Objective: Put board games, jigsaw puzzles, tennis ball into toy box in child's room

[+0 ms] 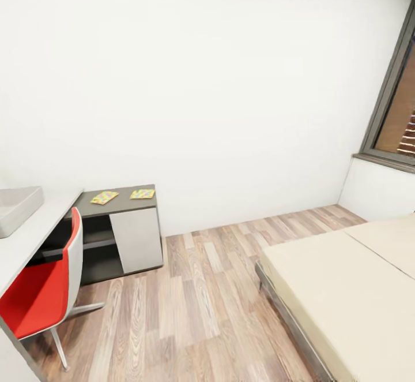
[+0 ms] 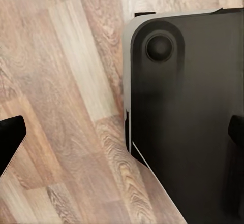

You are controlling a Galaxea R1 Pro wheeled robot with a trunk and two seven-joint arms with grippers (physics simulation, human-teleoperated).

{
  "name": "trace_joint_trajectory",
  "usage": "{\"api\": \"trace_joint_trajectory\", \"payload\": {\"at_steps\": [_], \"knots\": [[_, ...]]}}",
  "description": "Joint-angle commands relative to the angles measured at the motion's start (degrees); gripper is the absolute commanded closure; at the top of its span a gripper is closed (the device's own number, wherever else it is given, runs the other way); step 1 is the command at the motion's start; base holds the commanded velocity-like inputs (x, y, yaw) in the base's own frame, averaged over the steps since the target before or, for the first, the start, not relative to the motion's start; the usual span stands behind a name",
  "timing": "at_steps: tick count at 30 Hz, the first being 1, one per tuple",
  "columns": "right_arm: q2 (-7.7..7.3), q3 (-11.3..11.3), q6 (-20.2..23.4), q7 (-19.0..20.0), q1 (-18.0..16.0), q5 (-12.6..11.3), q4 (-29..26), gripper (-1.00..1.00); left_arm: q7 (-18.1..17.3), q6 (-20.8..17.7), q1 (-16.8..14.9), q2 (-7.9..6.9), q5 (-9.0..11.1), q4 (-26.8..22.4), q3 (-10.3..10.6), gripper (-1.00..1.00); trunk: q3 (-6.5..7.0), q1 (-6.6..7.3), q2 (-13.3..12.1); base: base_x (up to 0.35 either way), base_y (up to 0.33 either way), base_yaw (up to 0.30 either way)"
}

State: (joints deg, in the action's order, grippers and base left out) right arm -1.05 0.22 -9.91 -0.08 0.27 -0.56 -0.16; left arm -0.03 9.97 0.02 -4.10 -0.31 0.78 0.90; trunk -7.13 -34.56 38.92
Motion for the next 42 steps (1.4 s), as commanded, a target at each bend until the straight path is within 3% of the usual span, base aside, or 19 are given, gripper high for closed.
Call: {"api": "trace_joint_trajectory", "payload": {"at_steps": [1,40,42], "knots": [[0.00,0.0,-0.2,0.0,0.0,-0.1,0.0,-1.00,0.0,0.3,0.0,0.02,0.0,0.1,0.1,-1.00,0.13,0.21,-0.4,0.000,0.000,-0.262],[0.02,0.0,-0.7,0.0,0.0,-0.1,0.0,-1.00,-0.1,0.4,0.0,0.00,0.0,0.0,0.1,-1.00,7.13,8.78,-16.0,0.000,0.000,-0.262],[0.04,0.0,-0.8,0.0,0.0,-0.1,0.0,-1.00,-0.1,0.4,0.0,-0.05,0.0,0.1,0.1,-1.00,7.13,8.78,-16.0,0.000,0.000,-0.262]]}}
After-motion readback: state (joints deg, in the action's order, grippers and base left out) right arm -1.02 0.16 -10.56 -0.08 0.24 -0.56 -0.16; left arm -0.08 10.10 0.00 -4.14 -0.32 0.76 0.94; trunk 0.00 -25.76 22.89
